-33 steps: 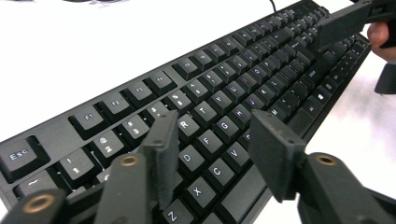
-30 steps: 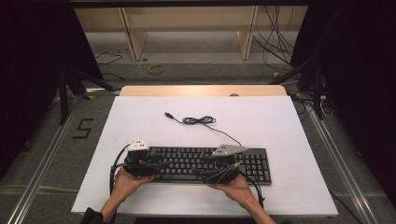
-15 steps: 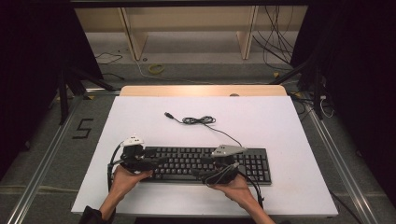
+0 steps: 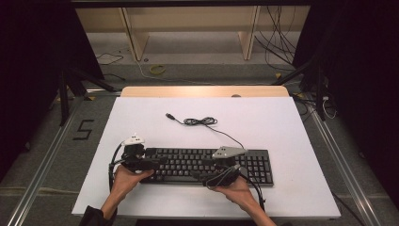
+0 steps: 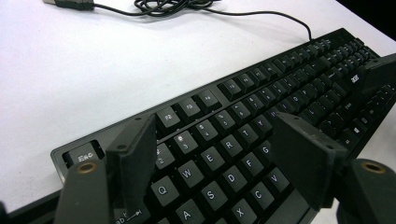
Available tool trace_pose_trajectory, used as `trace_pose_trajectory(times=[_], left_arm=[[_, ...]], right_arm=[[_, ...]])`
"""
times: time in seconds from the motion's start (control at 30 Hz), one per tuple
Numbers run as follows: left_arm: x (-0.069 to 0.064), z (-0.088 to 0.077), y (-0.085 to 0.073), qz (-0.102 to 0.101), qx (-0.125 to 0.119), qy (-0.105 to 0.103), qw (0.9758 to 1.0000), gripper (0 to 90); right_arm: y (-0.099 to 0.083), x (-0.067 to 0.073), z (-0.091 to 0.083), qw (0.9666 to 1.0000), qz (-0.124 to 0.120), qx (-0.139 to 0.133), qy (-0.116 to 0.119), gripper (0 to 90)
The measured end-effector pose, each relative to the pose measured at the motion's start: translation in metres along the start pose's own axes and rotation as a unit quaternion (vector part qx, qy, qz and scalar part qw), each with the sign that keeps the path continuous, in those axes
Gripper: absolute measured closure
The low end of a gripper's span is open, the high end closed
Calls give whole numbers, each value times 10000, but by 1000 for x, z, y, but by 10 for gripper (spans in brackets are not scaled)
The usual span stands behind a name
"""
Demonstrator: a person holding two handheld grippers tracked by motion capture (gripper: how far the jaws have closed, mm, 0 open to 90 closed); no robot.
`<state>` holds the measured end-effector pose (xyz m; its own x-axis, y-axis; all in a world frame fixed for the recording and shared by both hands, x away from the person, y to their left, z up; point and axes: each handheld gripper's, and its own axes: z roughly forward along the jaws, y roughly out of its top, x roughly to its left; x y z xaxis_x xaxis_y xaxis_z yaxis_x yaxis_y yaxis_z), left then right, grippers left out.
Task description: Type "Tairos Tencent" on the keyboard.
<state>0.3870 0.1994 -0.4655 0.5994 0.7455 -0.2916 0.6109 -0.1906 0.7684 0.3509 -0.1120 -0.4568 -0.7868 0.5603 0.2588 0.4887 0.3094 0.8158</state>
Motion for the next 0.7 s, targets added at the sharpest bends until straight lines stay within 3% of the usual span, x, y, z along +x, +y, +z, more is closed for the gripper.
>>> trace_pose_trajectory(times=[0.4, 0.7], left_arm=[[4, 5, 0, -43, 163, -5, 9999, 513], [4, 9, 2, 107, 318, -55, 9994, 699]], right_arm=[[0, 1, 0, 10000, -7, -11, 21, 348], [0, 1, 1, 10000, -29, 2, 29, 348]])
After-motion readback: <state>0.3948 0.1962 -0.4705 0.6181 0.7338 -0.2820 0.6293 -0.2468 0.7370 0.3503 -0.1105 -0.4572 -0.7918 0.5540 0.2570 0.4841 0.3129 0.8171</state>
